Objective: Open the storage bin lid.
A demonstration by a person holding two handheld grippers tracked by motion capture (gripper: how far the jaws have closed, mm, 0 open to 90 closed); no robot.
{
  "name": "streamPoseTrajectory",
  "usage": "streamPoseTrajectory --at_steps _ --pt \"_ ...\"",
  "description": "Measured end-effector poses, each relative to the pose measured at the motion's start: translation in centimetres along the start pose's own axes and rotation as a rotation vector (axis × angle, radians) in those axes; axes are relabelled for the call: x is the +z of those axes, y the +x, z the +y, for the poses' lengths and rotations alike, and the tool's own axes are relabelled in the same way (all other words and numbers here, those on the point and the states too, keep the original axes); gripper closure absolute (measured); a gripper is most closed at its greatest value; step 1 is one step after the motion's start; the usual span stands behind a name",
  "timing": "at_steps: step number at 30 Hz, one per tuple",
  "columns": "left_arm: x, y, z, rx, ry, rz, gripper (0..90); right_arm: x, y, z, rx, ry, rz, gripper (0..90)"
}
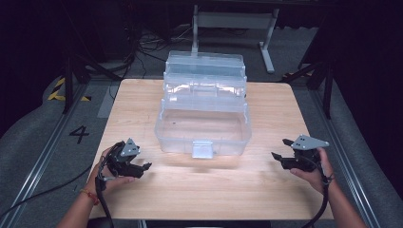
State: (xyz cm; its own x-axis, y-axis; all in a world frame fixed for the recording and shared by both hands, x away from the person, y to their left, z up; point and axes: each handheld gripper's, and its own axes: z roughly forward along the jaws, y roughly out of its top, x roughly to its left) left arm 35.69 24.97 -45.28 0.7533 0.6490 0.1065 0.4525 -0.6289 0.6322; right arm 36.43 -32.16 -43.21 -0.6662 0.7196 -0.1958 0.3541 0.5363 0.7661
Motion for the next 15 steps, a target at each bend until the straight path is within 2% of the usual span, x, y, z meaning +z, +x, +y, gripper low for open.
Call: streamPoseTrajectory --at_steps 6,8,10,11,12,13,15 --pt "0.5 -0.3 -0.9 0.012 0.02 -0.016 21.3 -0.1 0.1 -2.0 0.038 0.009 0.011 29.4" --pt "0.8 -0.5 -1.3 0.003 0.035 -0.031 20.8 0.0 0.1 -2.8 0.077 0.007 0.012 28.1" --pt "0.9 -0.5 -1.6 -0.01 0.024 -0.036 20.3 0.1 0.1 -3.3 0.095 0.008 0.002 25.7" --pt "0.9 -0.5 -1.7 -0.007 0.022 -0.037 19.8 0.1 0.0 -3.6 0.112 0.004 0.001 25.2" --pt "0.8 -0.5 -1.8 -0.022 0.022 -0.045 19.2 0.1 0.0 -4.2 0.136 0.003 -0.001 24.5" --pt "0.8 -0.4 -1.9 -0.015 0.018 -0.04 19.2 0.1 0.0 -4.2 0.136 0.003 -0.001 24.5" --pt "0.6 -0.3 -2.1 -0.022 0.022 -0.052 18.6 0.1 -0.1 -4.9 0.176 0.003 0.008 24.4"
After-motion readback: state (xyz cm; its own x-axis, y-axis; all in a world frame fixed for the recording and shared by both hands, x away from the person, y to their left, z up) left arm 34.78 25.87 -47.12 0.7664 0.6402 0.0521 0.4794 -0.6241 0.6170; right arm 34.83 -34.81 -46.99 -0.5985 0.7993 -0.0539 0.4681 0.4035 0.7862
